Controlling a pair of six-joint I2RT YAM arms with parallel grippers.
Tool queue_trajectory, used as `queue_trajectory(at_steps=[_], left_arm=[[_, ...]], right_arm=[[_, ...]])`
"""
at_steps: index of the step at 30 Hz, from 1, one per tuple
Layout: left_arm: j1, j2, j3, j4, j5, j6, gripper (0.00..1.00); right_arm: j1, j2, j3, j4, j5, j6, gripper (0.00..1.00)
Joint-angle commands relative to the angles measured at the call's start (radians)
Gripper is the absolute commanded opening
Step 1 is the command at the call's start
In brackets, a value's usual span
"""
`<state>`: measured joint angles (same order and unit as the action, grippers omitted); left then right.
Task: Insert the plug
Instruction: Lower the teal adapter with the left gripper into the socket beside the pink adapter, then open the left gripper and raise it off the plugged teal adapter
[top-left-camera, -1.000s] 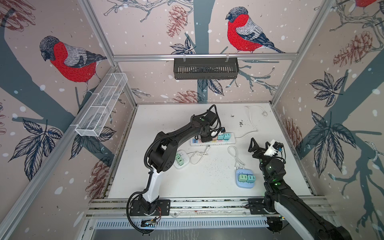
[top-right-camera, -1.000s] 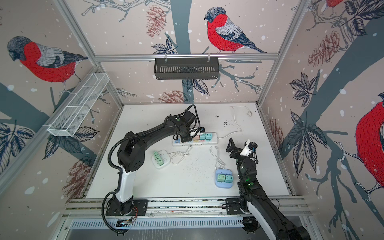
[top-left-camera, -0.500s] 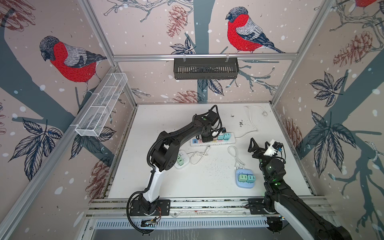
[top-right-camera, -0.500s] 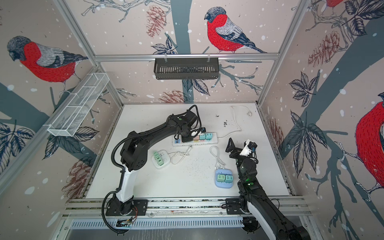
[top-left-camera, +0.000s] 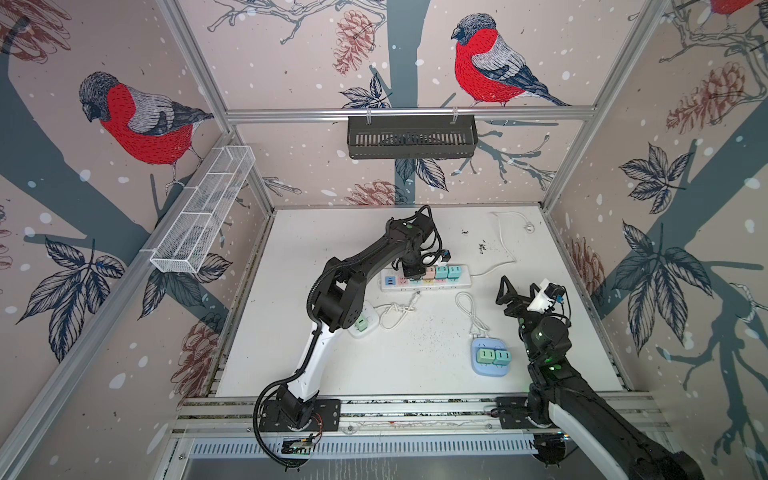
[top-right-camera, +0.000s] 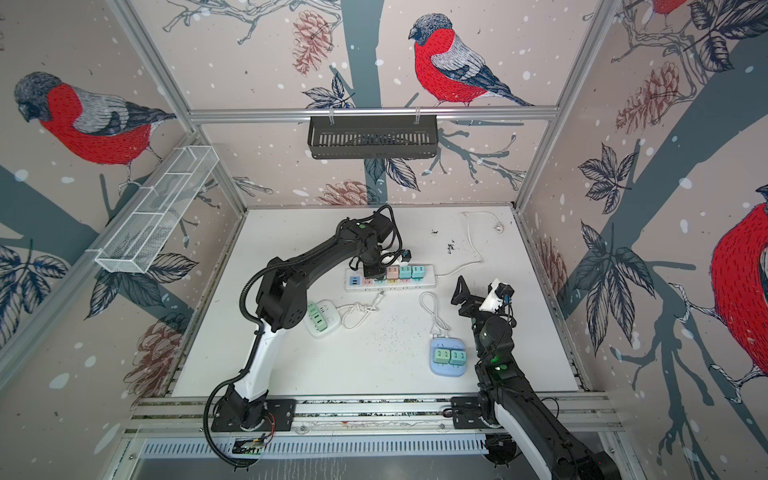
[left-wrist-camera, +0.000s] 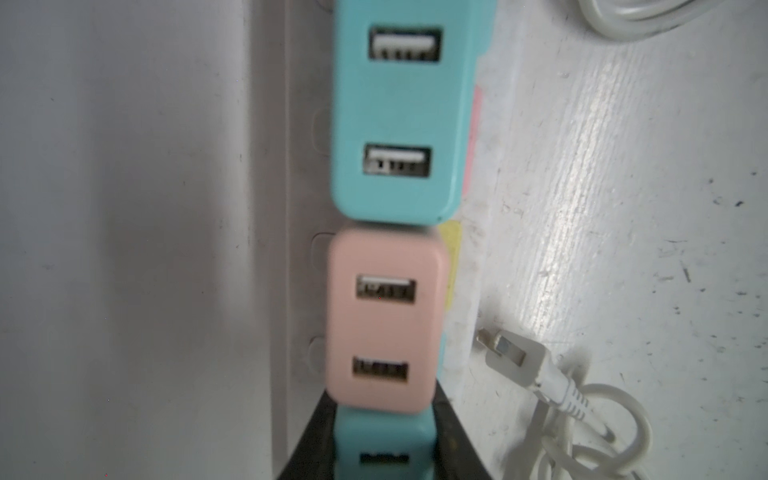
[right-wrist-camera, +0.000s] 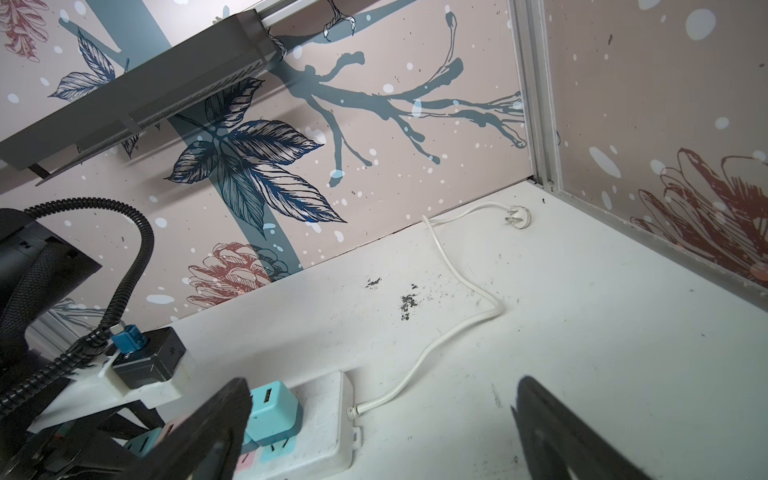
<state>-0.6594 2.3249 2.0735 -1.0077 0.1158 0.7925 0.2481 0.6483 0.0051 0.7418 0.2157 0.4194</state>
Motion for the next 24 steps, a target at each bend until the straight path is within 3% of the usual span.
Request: queue_trajectory(at_steps=[1,11,13,15,16,17,24], left_arm=[[0.011,0.037,0.005,-0.02,-0.005,0.033,0.0],[0.017,0.084,0.041,-0.007,0.005,0.058,0.0],[0.017,0.077,0.039,0.01,0.012,0.06,0.17],[0.017,0.061,0.033,0.033,0.023,0.066,0.26],[0.017,0.05,0.03,0.045,0.028,0.07,0.38],[0.017,0.036,0.027,0.063,0.031,0.074,0.97],[0.017,-0.106,-0.033,0.192,0.105,0.081,0.98]], right_arm=[[0.0,0.001,-0.025,0.025,0.001,0.009,1.0],[0.0,0.005,-0.022,0.024,0.0,0.009,1.0],[-0.001,0.005,-0.023,0.024,-0.001,0.009,1.0],[-0.001,0.008,-0.021,0.024,0.001,0.01,1.0],[-0.001,0.01,-0.02,0.022,0.002,0.01,1.0],[-0.002,0.013,-0.018,0.022,0.003,0.012,1.0],[-0.005,0.015,-0.011,0.008,0.015,0.022,1.0]])
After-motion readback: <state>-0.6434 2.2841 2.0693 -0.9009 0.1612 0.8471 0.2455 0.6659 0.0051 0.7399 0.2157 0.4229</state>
